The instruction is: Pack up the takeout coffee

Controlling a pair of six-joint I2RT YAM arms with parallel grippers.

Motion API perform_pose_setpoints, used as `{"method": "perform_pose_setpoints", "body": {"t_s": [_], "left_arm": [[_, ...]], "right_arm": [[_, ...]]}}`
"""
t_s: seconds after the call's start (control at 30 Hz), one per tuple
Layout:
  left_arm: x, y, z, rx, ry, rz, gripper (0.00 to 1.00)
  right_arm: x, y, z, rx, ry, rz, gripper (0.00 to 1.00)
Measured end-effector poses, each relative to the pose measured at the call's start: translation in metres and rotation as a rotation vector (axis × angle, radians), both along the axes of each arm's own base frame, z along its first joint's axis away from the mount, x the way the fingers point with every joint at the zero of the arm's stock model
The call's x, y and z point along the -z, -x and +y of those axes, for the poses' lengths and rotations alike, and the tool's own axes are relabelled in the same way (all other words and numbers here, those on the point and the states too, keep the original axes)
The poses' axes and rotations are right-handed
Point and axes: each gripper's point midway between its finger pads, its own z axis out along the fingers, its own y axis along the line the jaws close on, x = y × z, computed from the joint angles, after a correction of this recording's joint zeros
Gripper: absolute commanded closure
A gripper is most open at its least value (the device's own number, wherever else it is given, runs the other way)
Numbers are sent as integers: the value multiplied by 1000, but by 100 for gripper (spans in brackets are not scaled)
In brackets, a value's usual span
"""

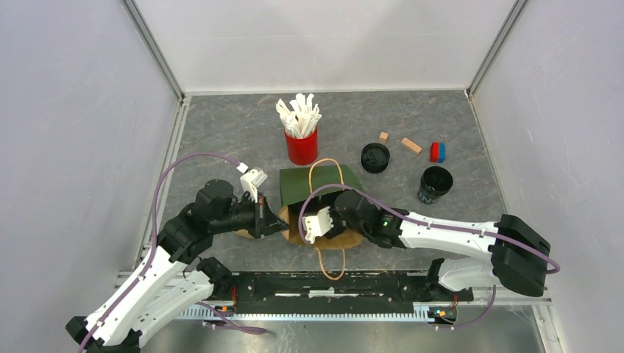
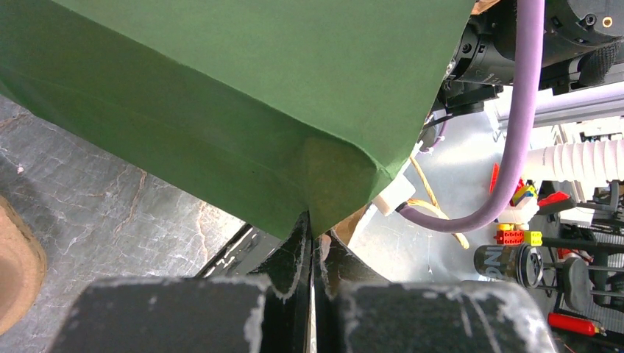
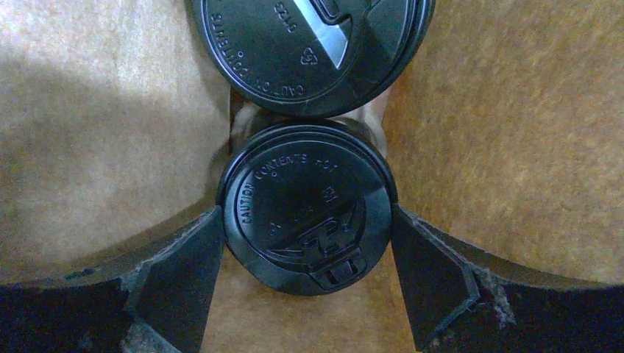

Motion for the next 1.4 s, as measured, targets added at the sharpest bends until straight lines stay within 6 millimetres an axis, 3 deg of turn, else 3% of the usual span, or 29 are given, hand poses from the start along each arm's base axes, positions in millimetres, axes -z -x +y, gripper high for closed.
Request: {"method": "perform_pose_setpoints", "body": {"t_s": [0.53, 0.8, 0.97, 1.2, 1.4], "left_arm": [[2, 0, -1, 4, -4, 9, 98], [3, 0, -2, 5, -6, 24, 98], [5, -1, -3, 6, -9, 31, 98], [3, 1, -5, 18, -1, 36, 98], [3, 1, -5, 19, 0, 36, 98]], "right_arm": [[-4, 2, -4, 7, -11, 10, 4], [-7, 5, -8, 9, 2, 40, 5], [-11, 6, -10, 21, 6, 62, 11], [-17, 9, -13, 27, -10, 70, 2], [-19, 12, -13, 23, -15, 87, 7]]}}
